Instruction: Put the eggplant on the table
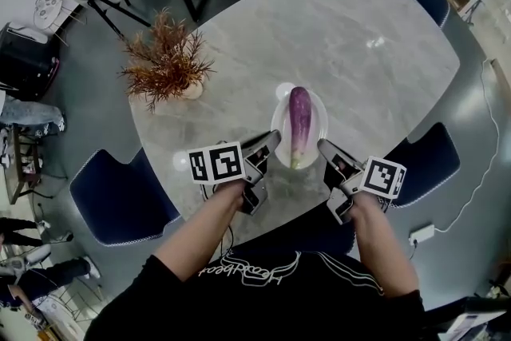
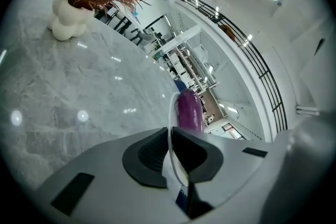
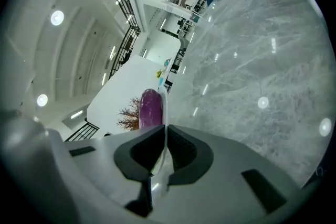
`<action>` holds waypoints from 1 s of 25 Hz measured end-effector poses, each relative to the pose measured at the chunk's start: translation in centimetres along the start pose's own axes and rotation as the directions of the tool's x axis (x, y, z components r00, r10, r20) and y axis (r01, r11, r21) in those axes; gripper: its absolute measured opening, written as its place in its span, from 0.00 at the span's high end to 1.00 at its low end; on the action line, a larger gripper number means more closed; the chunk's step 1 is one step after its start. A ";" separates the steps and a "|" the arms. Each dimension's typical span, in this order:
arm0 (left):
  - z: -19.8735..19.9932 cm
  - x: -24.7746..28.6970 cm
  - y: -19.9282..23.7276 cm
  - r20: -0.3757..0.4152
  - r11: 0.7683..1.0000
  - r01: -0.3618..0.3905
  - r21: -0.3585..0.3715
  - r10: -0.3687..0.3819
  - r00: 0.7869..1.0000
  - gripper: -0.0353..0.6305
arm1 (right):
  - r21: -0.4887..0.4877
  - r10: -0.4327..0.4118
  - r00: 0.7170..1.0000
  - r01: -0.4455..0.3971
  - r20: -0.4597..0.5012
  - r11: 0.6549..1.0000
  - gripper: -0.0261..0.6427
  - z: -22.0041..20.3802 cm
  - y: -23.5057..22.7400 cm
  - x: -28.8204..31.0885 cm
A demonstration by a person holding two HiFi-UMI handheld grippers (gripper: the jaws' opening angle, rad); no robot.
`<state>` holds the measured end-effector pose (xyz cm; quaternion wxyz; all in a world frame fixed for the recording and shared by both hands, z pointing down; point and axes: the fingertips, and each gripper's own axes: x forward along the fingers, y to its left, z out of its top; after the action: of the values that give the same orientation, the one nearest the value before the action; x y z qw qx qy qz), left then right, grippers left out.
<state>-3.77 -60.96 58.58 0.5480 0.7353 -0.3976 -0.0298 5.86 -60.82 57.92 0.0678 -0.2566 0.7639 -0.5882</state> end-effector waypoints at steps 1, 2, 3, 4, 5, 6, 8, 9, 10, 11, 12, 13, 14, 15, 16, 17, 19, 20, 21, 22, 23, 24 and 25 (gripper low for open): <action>-0.1 0.3 0.5 -0.003 1.000 -0.009 -0.004 0.009 1.000 0.91 | 0.005 -0.004 1.000 0.004 -0.003 1.000 0.93 0.0 -0.5 0.3; -0.1 0.6 1.1 -0.005 1.000 -0.020 -0.008 0.020 1.000 0.91 | 0.011 -0.022 1.000 0.022 -0.008 1.000 0.93 -0.1 -1.2 0.4; -0.2 0.9 1.6 -0.008 0.999 -0.031 -0.014 0.030 1.000 0.91 | 0.012 -0.058 0.998 0.059 -0.017 0.998 0.93 -0.2 -2.2 0.4; -0.3 1.1 2.0 -0.011 0.999 -0.041 -0.020 0.041 0.999 0.91 | 0.009 -0.104 0.994 0.104 -0.028 0.995 0.93 -0.3 -3.3 0.2; -0.4 1.3 2.5 -0.013 0.998 -0.051 -0.025 0.051 0.999 0.91 | 0.007 -0.135 0.990 0.135 -0.036 0.991 0.93 -0.4 -4.1 0.2; -0.4 1.6 2.9 -0.015 0.998 -0.060 -0.028 0.060 0.998 0.91 | 0.008 -0.149 0.988 0.149 -0.041 0.989 0.93 -0.4 -4.6 0.4; -0.4 2.1 3.7 -0.018 0.997 -0.077 -0.032 0.077 0.997 0.91 | 0.013 -0.169 0.985 0.170 -0.043 0.985 0.93 -0.3 -5.4 0.9; -0.4 2.3 4.1 -0.019 0.996 -0.086 -0.035 0.086 0.996 0.91 | 0.013 -0.183 0.982 0.184 -0.043 0.983 0.93 -0.3 -5.8 1.1; -0.5 2.5 4.6 -0.019 0.995 -0.096 -0.040 0.096 0.995 0.91 | 0.011 -0.196 0.980 0.196 -0.043 0.980 0.93 -0.3 -6.2 1.3; -0.6 2.6 5.1 -0.020 0.993 -0.107 -0.045 0.106 0.994 0.91 | 0.009 -0.203 0.978 0.203 -0.045 0.979 0.93 -0.4 -6.5 1.6; -0.7 2.8 5.5 -0.020 0.992 -0.118 -0.051 0.117 0.993 0.91 | 0.008 -0.204 0.978 0.205 -0.047 0.979 0.93 -0.4 -6.7 1.9; -0.8 2.9 6.0 -0.020 0.990 -0.129 -0.058 0.128 0.992 0.91 | 0.008 -0.204 0.978 0.204 -0.049 0.979 0.93 -0.5 -6.8 2.2; -0.8 2.9 6.4 -0.019 0.988 -0.140 -0.063 0.139 0.990 0.91 | 0.005 -0.204 0.978 0.204 -0.051 0.979 0.93 -0.6 -6.9 2.5; -0.8 3.0 6.7 -0.017 0.986 -0.153 -0.065 0.152 0.988 0.91 | -0.001 -0.203 0.978 0.203 -0.054 0.979 0.93 -0.7 -6.9 2.8; -0.8 3.0 7.0 -0.013 0.984 -0.167 -0.062 0.166 0.986 0.91 | -0.009 -0.204 0.977 0.204 -0.057 0.979 0.93 -0.8 -7.0 3.1; -0.8 3.0 7.3 -0.010 0.982 -0.180 -0.055 0.179 0.984 0.91 | -0.015 -0.209 0.976 0.209 -0.060 0.978 0.93 -1.0 -7.1 3.3; -0.9 2.9 7.6 -0.006 0.979 -0.200 -0.044 0.200 0.980 0.91 | -0.022 -0.224 0.972 0.223 -0.066 0.975 0.93 -1.2 -7.4 3.5; -1.0 2.9 7.7 -0.006 0.977 -0.209 -0.042 0.208 0.978 0.91 | -0.027 -0.231 0.971 0.229 -0.070 0.973 0.93 -1.3 -7.5 3.5; -1.1 2.9 7.7 -0.008 0.975 -0.217 -0.040 0.216 0.976 0.91 | -0.034 -0.236 0.969 0.234 -0.075 0.972 0.93 -1.3 -7.6 3.5; -1.1 2.9 7.8 -0.010 0.974 -0.225 -0.037 0.225 0.974 0.91 | -0.043 -0.242 0.967 0.239 -0.081 0.970 0.93 -1.4 -7.6 3.5; -1.1 2.9 7.9 -0.012 0.972 -0.234 -0.034 0.234 0.972 0.91 | -0.052 -0.248 0.965 0.244 -0.087 0.968 0.93 -1.4 -7.6 3.6; -1.1 3.0 8.1 -0.014 0.970 -0.242 -0.033 0.241 0.970 0.91 | -0.059 -0.254 0.963 0.250 -0.091 0.967 0.93 -1.4 -7.7 3.6; -1.2 3.0 8.2 -0.014 0.968 -0.247 -0.035 0.247 0.969 0.91 | -0.065 -0.260 0.961 0.255 -0.094 0.965 0.93 -1.4 -7.7 3.7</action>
<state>-5.66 -62.57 66.99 0.5626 0.6702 -0.4829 0.0350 4.53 -62.70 66.31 -0.0548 -0.3252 0.7417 -0.5841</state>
